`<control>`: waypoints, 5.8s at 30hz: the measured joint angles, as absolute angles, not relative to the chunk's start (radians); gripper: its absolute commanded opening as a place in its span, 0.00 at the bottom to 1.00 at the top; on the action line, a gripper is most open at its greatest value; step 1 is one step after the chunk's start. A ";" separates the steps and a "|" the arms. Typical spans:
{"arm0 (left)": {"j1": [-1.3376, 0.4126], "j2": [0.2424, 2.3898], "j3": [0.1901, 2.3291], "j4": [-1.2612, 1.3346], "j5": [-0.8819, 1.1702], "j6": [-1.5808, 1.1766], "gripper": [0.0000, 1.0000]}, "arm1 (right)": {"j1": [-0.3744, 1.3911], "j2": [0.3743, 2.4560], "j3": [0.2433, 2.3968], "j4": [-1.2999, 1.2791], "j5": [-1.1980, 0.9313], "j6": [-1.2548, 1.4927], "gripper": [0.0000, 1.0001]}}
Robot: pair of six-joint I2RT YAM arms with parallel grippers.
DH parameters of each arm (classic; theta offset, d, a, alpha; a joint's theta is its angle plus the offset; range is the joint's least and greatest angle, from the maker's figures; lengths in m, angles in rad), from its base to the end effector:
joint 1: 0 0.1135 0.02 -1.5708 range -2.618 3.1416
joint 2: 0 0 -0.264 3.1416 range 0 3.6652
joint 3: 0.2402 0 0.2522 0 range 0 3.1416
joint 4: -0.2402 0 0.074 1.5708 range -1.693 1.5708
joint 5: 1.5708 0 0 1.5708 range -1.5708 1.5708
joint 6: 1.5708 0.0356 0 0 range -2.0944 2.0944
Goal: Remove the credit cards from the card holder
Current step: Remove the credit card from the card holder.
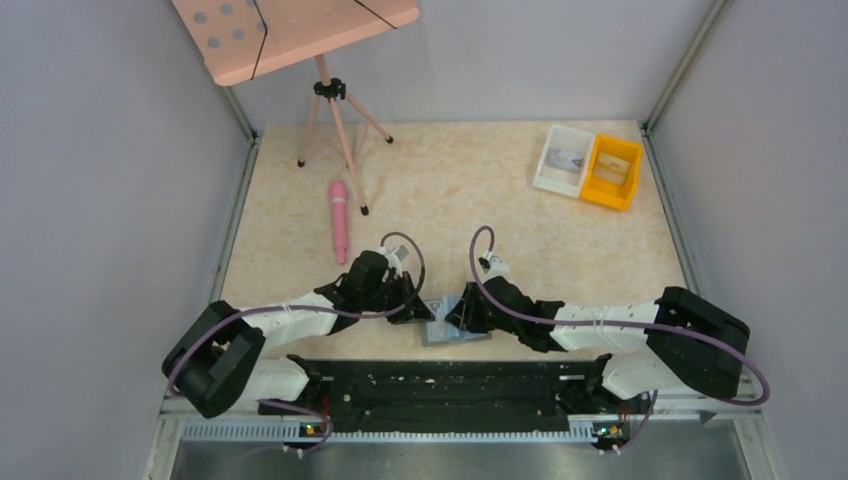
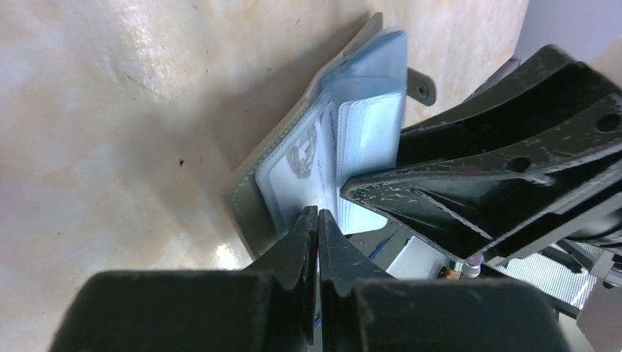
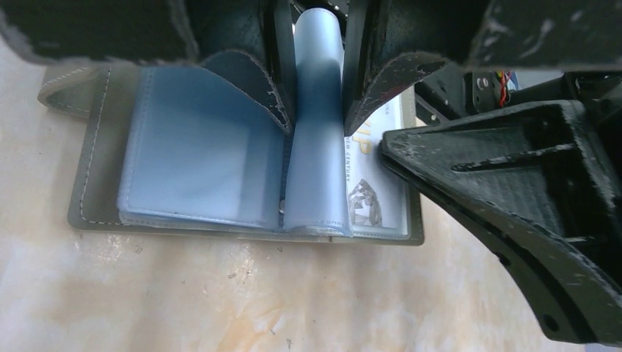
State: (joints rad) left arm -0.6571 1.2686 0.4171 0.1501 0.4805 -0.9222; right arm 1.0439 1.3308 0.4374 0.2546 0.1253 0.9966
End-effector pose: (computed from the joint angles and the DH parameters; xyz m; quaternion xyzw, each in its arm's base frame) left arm 0.1709 -0.1527 0.1527 -0.0171 0.8865 -0.4424 0.1347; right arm 0.1272 0.2098 0.1515 0.0070 0.8920 0.3529 0.2823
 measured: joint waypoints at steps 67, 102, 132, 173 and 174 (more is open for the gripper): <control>-0.770 1.645 0.764 0.124 0.430 -0.926 0.03 | 1.053 0.927 0.423 -0.014 0.203 0.866 0.32; -0.772 1.436 0.588 -0.047 0.300 -0.892 0.00 | 0.964 1.220 0.413 0.160 -0.006 0.865 0.31; -0.772 1.431 0.549 0.001 0.302 -0.900 0.00 | 0.854 1.406 0.391 0.350 -0.204 0.857 0.27; -0.774 1.351 0.513 -0.052 0.271 -0.945 0.00 | 0.800 1.406 0.352 0.413 -0.308 0.865 0.26; -0.774 1.361 0.512 -0.048 0.272 -0.945 0.00 | 0.800 1.406 0.352 0.414 -0.308 0.865 0.26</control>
State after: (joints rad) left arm -0.7742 1.3605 0.5117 -0.0483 0.2718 -0.9451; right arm 0.7998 1.4063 0.3515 0.4141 -0.3080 0.8650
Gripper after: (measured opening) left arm 0.010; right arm 0.263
